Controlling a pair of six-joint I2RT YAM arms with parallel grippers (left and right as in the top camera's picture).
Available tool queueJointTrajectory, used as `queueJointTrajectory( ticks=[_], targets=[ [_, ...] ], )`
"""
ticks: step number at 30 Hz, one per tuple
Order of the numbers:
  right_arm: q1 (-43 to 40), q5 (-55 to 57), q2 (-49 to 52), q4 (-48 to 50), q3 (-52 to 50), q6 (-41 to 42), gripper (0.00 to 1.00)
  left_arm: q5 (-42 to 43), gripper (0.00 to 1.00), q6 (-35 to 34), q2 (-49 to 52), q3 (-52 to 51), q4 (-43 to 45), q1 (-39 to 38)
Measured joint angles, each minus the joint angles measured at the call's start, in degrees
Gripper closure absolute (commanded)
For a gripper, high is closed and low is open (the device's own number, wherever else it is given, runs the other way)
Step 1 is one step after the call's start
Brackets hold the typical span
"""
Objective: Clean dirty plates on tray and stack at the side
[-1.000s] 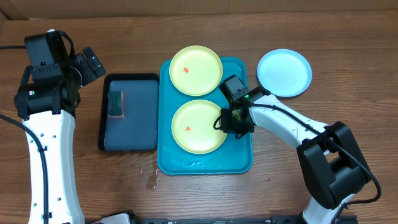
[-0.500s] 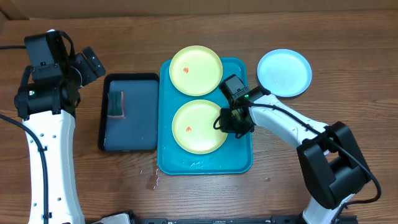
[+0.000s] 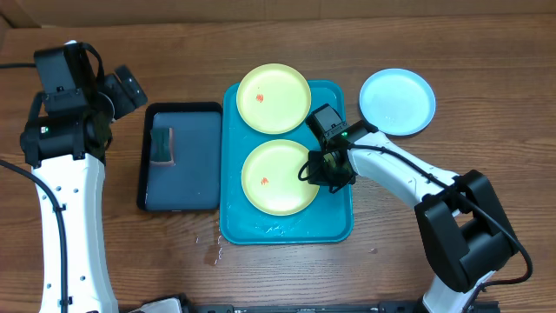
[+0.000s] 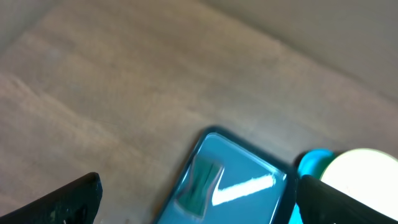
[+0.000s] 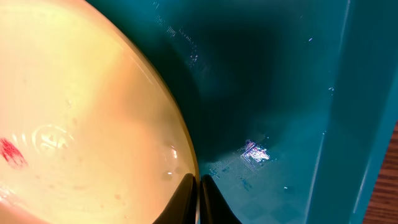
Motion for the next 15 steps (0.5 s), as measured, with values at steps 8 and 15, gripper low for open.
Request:
queueJointTrajectory(
  ticks=[8,15],
  targets=[
    [0.0,0.0,0.0,0.0,0.1,0.0,0.96,6.2,0.0,0.0,0.0,0.1,-0.7,0.0],
    [0.0,0.3,0.0,0.0,0.1,0.0,0.96,20.0,0.22,7.5,1.7,0.1,-8.1,-1.2]
  ],
)
